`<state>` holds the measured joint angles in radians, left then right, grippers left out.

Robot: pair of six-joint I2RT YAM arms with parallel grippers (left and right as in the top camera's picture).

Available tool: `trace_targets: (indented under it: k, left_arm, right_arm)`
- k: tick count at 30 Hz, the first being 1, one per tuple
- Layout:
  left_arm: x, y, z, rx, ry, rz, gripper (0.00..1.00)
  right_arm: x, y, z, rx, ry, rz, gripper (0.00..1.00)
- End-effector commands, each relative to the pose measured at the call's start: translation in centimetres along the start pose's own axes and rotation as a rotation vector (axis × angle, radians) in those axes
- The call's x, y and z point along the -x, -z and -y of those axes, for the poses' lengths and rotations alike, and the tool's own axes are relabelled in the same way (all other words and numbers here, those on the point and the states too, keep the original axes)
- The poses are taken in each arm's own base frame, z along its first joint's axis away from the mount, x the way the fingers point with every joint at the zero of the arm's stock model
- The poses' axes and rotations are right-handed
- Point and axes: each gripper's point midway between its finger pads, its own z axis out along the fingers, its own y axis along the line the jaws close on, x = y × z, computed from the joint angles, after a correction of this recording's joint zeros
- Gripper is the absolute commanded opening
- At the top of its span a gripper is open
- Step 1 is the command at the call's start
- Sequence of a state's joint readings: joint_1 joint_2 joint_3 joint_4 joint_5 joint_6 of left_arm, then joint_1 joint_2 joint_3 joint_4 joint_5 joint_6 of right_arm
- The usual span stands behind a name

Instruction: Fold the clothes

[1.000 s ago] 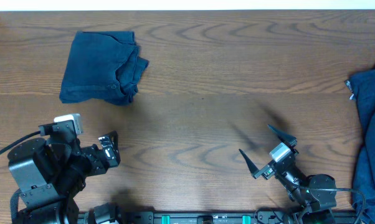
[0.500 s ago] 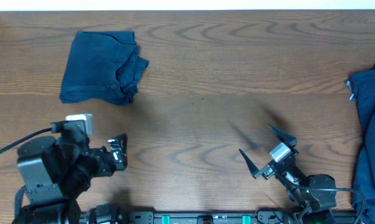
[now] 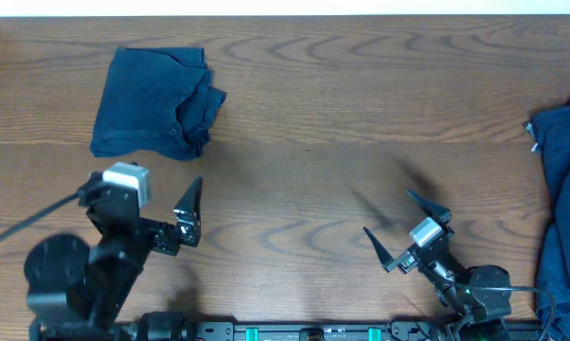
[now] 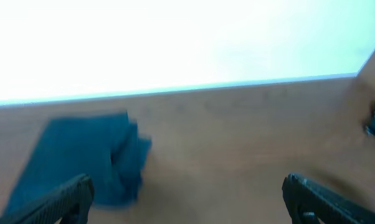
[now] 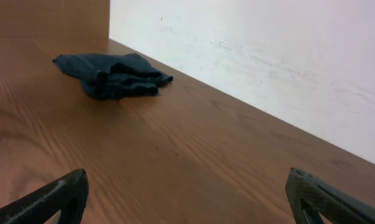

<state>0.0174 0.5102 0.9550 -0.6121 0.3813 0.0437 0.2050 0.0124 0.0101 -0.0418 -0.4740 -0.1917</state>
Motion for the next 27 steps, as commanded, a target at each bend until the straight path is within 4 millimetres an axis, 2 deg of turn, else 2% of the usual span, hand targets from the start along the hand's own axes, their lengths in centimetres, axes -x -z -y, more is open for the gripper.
trace_targets:
  k: [1,5,15,20,27]
  left_arm:
    - [-0.2,0.6,0.1,0.005,-0.041,0.082,0.98]
    - [-1.5,0.8,0.1,0.007,-0.061,0.145,0.98]
    - [-6.0,0.3,-0.3,0.011,-0.093,0.247,0.98]
    - [-7.8,-0.6,-0.6,0.009,-0.098,0.276,0.98]
    - [-10.6,-2.5,-1.3,0.011,-0.078,0.223,0.98]
  right_arm:
    - [-0.1,0.0,-0.1,0.004,-0.012,0.0,0.99]
    - [-0.1,0.0,-0.1,0.004,-0.012,0.0,0.99]
    - [-0.1,0.0,-0.1,0.004,-0.012,0.0,0.99]
    - [-0.1,0.0,-0.1,0.004,-0.012,0.0,0.99]
    - [-0.1,0.0,-0.1,0.004,-0.012,0.0,0.99]
